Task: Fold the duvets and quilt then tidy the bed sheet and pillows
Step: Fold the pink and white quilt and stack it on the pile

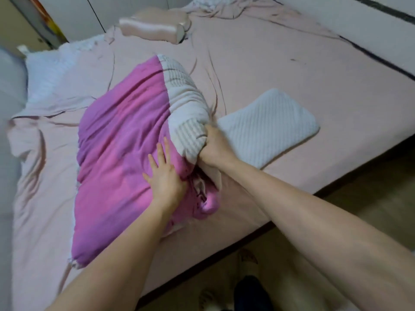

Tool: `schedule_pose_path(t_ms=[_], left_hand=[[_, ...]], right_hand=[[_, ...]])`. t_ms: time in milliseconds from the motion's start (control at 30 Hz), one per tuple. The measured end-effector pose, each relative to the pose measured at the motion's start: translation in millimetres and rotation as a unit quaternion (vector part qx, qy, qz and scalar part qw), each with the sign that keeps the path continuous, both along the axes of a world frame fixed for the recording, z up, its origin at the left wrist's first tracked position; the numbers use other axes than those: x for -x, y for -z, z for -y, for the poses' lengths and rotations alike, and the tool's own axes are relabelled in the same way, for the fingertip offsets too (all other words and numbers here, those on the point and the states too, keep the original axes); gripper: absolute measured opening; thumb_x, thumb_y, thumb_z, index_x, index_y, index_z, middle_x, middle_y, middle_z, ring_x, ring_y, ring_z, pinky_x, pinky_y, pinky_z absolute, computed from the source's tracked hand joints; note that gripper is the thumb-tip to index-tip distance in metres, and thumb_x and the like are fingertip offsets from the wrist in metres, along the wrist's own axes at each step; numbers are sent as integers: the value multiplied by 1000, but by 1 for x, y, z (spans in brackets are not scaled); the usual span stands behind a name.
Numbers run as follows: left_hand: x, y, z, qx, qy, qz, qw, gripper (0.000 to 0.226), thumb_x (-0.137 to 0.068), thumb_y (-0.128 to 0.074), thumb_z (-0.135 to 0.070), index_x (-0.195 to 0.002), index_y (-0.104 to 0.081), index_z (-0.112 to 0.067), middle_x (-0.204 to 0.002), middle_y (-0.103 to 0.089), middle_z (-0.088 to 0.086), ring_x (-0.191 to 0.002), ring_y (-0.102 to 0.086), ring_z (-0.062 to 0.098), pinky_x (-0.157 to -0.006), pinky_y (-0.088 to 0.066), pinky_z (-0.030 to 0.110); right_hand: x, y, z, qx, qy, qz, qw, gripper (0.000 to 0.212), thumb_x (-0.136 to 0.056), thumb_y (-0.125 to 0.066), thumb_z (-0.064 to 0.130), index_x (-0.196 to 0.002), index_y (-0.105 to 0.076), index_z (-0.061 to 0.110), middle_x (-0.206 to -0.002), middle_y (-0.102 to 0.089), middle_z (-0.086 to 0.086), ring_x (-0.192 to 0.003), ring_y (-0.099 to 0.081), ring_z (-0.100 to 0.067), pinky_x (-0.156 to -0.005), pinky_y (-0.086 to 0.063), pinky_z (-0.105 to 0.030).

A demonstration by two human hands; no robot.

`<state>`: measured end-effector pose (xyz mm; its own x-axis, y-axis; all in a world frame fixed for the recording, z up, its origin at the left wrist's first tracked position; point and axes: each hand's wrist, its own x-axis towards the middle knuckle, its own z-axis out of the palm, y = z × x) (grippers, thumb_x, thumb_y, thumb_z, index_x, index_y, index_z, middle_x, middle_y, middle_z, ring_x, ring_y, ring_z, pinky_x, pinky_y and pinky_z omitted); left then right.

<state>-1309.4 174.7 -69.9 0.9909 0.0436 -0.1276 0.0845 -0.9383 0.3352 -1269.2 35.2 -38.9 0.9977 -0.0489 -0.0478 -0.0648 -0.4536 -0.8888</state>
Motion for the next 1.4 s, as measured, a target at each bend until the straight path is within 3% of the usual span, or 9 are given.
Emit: schedule_pose_path(t_ms=[300,533,600,733,833,900,1000,1200,1400], left_hand=[[21,-45,-48,-40,12,-138,990,125,-64,-83,-35,-153,2,-15,-150,-18,17,-133,-29,46,-101,-37,59],[77,-17,-24,86,-74,-101,988,63,-71,-75,-32,-119,-43,-6,-121,-41,17,-110,-50,36,-91,-46,46],[99,8,-15,260,-294,-79,916,57,-67,-67,-34,-109,-52,2,-111,-55,23,-100,-59,36,-86,-51,46],[135,64,-1,529,-548,-203,615,38,-88,-53,-14,-125,-55,-5,-86,-55,13,-58,-53,22,-59,-52,34],[134,87,5,566,-567,-183,570,45,-91,-59,-19,-133,-47,-12,-113,-54,9,-90,-50,25,-76,-49,44],[128,110,5,593,-574,-166,539,56,-89,-57,-20,-141,-38,-14,-136,-48,8,-112,-50,30,-86,-46,55],[126,132,10,645,-581,-156,471,56,-91,-40,-17,-146,-33,-16,-148,-39,12,-132,-40,36,-96,-36,67],[104,142,18,692,-580,-138,407,43,-98,-39,-18,-141,-44,-16,-144,-46,7,-131,-45,34,-98,-36,64],[76,78,79,713,-496,-155,470,33,-94,-50,-9,-126,-57,-2,-119,-62,16,-111,-59,34,-85,-52,52]], right_hand=[[63,-57,-4,20,71,-11,997,30,-78,-58,1,-95,-37,12,-90,-56,-13,-80,-50,-24,-60,-24,-28],[112,28,39,64,106,-112,986,35,-76,-59,2,-102,-39,14,-89,-58,-5,-90,-59,-33,-60,-27,-30],[122,48,41,105,96,-129,981,50,-75,-63,4,-117,-39,13,-100,-58,-6,-95,-58,-34,-64,-31,-30],[131,78,46,293,28,-70,953,103,-67,-76,15,-149,-15,29,-134,-35,-14,-113,-47,-38,-93,-42,-43],[123,86,49,450,-96,140,877,105,-58,-81,31,-147,-26,31,-146,-34,-17,-128,-38,-39,-99,-39,-50],[112,92,46,506,-208,247,800,76,-71,-64,32,-143,-40,27,-145,-42,-18,-131,-38,-40,-102,-36,-57],[96,99,24,567,-279,271,726,57,-83,-33,18,-137,-51,20,-129,-57,-17,-115,-56,-38,-94,-43,-54],[51,87,2,432,-321,91,838,72,-77,-56,11,-145,-37,21,-113,-56,-14,-98,-57,-36,-82,-46,-41],[31,33,-16,164,-223,213,937,52,-74,-50,21,-125,-62,16,-96,-67,-13,-88,-63,-33,-77,-49,-40]])
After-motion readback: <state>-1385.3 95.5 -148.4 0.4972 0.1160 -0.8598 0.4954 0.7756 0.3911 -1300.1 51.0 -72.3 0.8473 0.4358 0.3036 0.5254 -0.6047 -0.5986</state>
